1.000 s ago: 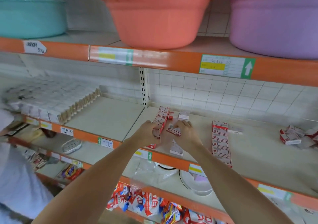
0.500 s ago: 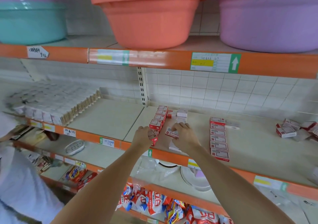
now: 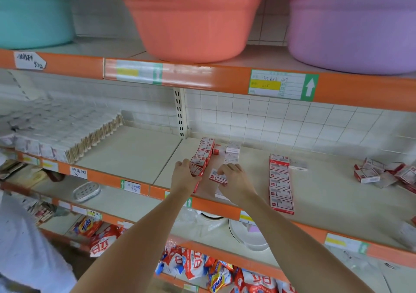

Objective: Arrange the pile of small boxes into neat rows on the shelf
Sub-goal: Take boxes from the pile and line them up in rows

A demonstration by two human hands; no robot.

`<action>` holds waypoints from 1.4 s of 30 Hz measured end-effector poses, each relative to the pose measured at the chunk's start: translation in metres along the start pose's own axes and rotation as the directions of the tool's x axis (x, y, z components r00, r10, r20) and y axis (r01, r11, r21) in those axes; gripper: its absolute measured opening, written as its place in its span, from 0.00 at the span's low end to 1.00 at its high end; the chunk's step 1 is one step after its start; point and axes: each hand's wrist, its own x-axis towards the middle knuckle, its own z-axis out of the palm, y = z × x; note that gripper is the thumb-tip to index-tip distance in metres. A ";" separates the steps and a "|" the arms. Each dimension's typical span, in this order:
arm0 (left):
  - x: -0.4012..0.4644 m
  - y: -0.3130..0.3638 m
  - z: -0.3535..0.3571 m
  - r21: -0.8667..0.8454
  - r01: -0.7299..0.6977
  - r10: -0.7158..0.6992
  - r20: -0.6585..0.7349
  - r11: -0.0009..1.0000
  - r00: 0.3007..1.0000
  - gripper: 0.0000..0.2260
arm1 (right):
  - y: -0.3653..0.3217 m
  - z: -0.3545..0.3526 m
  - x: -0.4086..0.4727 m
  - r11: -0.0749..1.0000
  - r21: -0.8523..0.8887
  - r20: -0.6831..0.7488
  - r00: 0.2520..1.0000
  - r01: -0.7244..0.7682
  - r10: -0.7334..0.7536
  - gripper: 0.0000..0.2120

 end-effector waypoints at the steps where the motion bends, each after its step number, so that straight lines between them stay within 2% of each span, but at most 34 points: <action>1: 0.000 0.000 0.002 -0.002 0.004 -0.004 -0.003 1.000 1.000 0.20 | 0.001 0.000 0.001 1.000 0.000 0.004 1.000 0.002 -0.002 0.17; 9: 0.003 -0.001 0.009 0.033 0.041 -0.039 -0.060 0.999 0.997 0.21 | 0.002 0.003 0.002 1.000 0.016 0.042 0.999 0.007 -0.007 0.18; 14: 0.005 -0.003 0.006 0.066 0.008 -0.006 -0.022 0.998 1.000 0.23 | 0.005 0.007 0.000 0.999 0.049 0.022 1.000 0.009 -0.010 0.16; 17: 0.004 -0.003 0.000 0.142 -0.014 0.011 0.023 0.990 1.000 0.25 | 0.008 0.008 0.001 0.998 0.063 0.020 1.000 0.006 -0.008 0.16; 20: 0.001 -0.002 -0.009 0.348 -0.133 0.134 0.019 0.928 0.991 0.20 | 0.012 0.008 0.002 0.998 0.069 0.018 1.000 -0.005 0.004 0.16; 22: 0.000 0.002 -0.013 0.401 -0.249 0.257 0.035 0.882 0.966 0.16 | 0.015 0.007 0.003 0.998 0.065 0.016 1.000 -0.013 0.012 0.16; 26: -0.002 0.016 -0.013 0.281 -0.423 0.403 0.129 0.862 0.906 0.11 | 0.020 0.003 0.005 0.997 0.066 0.021 0.999 -0.037 0.035 0.19; 29: -0.002 0.028 -0.010 0.245 -0.513 0.464 0.230 0.823 0.855 0.14 | 0.021 0.001 0.005 0.997 0.072 0.009 1.000 -0.014 0.013 0.20; 32: -0.003 0.040 -0.005 0.295 -0.548 0.456 0.328 0.783 0.827 0.22 | 0.023 -0.002 0.003 0.996 0.085 -0.009 1.000 0.002 -0.001 0.21; 38: 0.003 0.056 0.012 0.326 -0.633 0.558 0.300 0.702 0.773 0.13 | 0.034 -0.015 -0.007 0.994 0.106 -0.037 0.999 -0.023 0.027 0.18; 42: 0.004 0.071 0.029 0.352 -0.675 0.606 0.298 0.648 0.737 0.13 | 0.049 -0.030 -0.016 0.989 0.107 -0.080 0.991 -0.099 0.108 0.16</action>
